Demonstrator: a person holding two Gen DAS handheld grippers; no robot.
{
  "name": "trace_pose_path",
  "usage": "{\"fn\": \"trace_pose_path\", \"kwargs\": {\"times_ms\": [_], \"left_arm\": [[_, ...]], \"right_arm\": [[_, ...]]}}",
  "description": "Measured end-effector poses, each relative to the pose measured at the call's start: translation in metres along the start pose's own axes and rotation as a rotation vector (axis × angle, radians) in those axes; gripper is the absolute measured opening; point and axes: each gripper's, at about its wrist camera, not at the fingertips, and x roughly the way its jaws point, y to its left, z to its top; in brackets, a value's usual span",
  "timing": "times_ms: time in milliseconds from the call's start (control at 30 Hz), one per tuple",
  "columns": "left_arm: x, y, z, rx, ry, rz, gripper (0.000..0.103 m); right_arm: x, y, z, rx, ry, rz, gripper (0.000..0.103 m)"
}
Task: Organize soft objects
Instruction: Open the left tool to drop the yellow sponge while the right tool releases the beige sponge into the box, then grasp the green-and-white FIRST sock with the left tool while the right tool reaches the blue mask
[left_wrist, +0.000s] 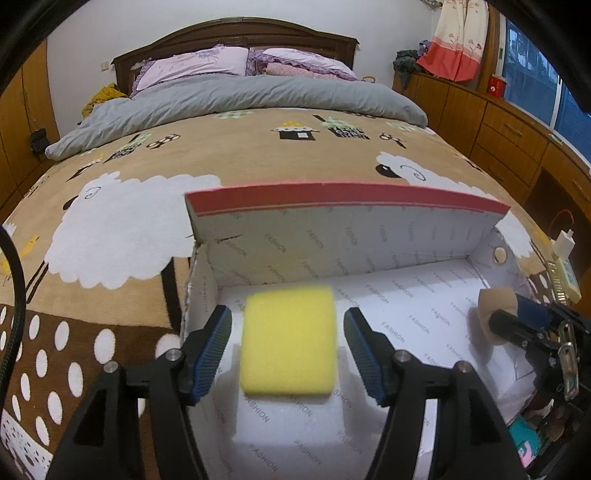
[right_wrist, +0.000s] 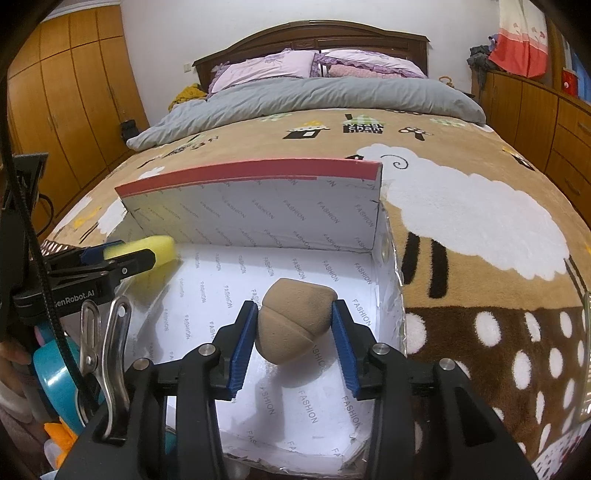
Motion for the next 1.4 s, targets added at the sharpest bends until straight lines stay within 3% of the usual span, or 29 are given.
{"fn": "trace_pose_path", "kwargs": {"times_ms": [200,600,1033,1400], "left_arm": [[-0.01,0.003,0.002,-0.016,-0.005,0.004,0.07],[-0.049,0.005,0.003,-0.036,-0.055,0.022,0.073],[-0.1,0.001,-0.017,-0.051,-0.067,-0.003,0.073],[-0.134,-0.002,-0.047,-0.061,-0.057,-0.017,0.073]], "right_arm": [[-0.008,0.001,0.001,0.002,-0.018,0.0,0.049],[-0.038,0.019,0.0,-0.052,-0.061,0.014,0.05],[-0.07,0.033,-0.005,-0.069,-0.072,0.039,0.05],[-0.1,0.042,-0.027,-0.081,-0.074,0.075,0.05]]}}
